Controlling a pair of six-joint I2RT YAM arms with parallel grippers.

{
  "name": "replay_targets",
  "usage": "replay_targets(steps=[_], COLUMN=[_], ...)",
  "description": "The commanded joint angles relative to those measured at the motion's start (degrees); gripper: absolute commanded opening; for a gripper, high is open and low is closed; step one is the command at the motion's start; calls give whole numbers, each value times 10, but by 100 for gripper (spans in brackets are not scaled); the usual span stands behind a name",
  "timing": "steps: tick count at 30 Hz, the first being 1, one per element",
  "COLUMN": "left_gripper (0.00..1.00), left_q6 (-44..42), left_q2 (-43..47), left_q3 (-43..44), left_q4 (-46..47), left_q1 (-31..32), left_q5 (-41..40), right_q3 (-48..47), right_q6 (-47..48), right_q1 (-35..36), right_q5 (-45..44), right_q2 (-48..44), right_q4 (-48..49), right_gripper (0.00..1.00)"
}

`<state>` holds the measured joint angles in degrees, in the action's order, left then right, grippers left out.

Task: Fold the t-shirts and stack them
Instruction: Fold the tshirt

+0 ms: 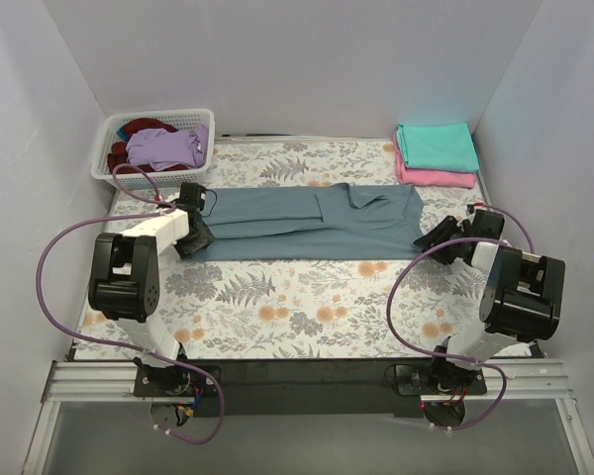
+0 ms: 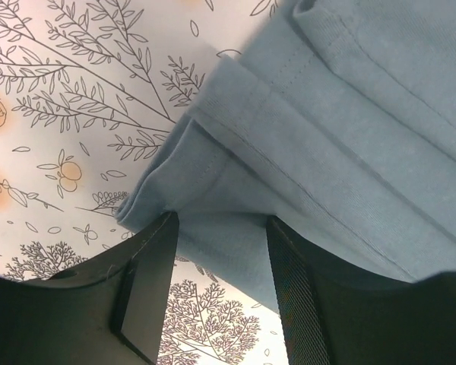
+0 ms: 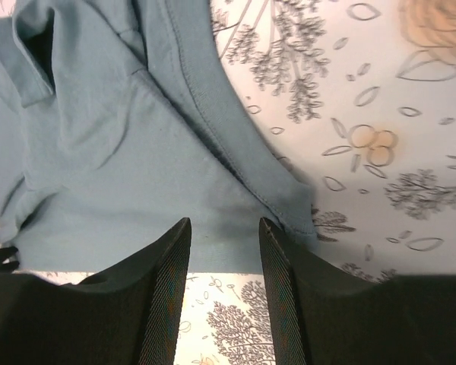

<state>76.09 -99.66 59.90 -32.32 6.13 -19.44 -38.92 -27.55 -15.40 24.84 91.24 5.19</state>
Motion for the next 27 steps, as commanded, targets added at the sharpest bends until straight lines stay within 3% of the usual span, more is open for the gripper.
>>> replay_targets(steps=[1, 11, 17, 20, 21, 27], left_gripper=[50, 57, 64, 66, 68, 82], left_q6=[12, 33, 29, 27, 27, -2], left_q2=[-2, 134, 225, 268, 279, 341], left_q3=[-25, -112, -109, -110, -112, -158], left_q4=[-63, -78, -55, -38, -31, 38], left_q1=[-8, -8, -8, -7, -7, -7], left_q5=[-53, -1, 22, 27, 24, 26], right_q3=[31, 45, 41, 17, 10, -48], right_q6=[15, 60, 65, 79, 80, 52], right_q1=[-46, -60, 13, 116, 179, 420], right_q5=[-80, -136, -141, -142, -139, -131], right_q2=[12, -121, -226, -254, -252, -162], right_q4=[-46, -126, -105, -83, -77, -12], right_gripper=[49, 51, 50, 49, 48, 43])
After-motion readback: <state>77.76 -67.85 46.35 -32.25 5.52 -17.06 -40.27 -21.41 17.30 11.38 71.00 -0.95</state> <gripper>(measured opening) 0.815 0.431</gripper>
